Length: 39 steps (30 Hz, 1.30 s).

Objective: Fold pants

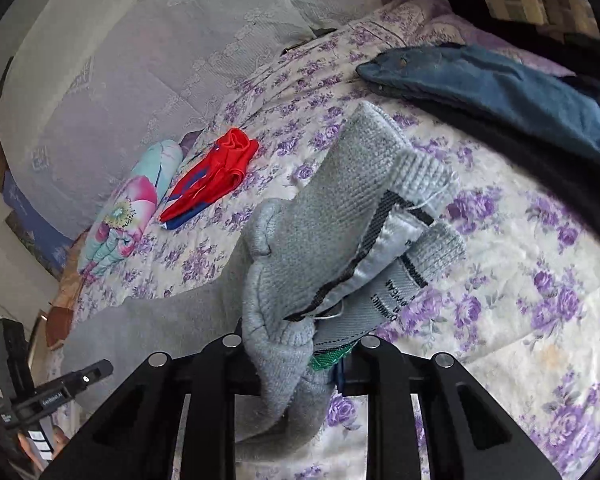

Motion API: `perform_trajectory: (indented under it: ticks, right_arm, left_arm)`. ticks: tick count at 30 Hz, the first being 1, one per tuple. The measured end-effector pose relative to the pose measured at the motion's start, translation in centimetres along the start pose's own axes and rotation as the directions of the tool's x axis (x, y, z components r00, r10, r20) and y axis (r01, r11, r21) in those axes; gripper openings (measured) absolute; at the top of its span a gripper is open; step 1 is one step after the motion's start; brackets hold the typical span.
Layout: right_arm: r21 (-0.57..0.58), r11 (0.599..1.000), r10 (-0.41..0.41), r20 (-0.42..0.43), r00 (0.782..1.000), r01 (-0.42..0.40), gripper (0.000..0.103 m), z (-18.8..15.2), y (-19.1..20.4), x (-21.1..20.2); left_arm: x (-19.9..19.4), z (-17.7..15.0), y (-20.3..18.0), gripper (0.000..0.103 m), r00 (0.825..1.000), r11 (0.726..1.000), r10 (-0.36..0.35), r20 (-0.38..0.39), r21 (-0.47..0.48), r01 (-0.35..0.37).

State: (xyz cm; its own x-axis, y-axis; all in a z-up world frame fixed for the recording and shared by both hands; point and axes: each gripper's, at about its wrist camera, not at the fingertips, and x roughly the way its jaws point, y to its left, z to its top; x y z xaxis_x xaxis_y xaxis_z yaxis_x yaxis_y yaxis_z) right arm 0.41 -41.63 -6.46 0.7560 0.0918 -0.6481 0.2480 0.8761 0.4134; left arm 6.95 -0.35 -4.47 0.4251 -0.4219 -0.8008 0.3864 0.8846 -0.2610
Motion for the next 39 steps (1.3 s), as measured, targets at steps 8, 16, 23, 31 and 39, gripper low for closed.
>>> perform_trajectory:
  ticks: [8,16,23,31,39]
  right_arm:
    - [-0.442,0.896,-0.06,-0.024,0.998,0.043,0.024,-0.5,14.9,0.8]
    - [-0.73,0.679,-0.202,-0.085,0.976,0.077,0.024,-8.2,24.4,7.5]
    - [-0.813,0.58,-0.236,-0.229,0.944,-0.052,0.067,-10.7,26.5,8.8]
    - [-0.672,0.688,-0.034,-0.406,0.913,-0.273,0.044,-3.8,27.8,4.3]
    - [-0.533,0.788,-0.097,-0.601,0.793,-0.308,0.013,-6.8,24.7,13.0]
  left_arm:
    - [-3.3,-2.2,13.0,0.001,0.993,0.97,0.114,-0.011,-0.213,-0.113]
    - [-2.0,-2.8,14.0,0.001,0.994,0.973,0.102,-0.026,-0.207,-0.105]
    - [-1.7,-3.1,15.2,0.001,0.999,0.971,0.026,-0.023,-0.238,-0.03]
    - [-1.7,-3.2,15.2,0.001,0.999,0.972,0.028,-0.016,-0.233,-0.031]
    - [-1.7,-3.2,15.1,0.001,0.999,0.973,0.03,-0.022,-0.226,-0.034]
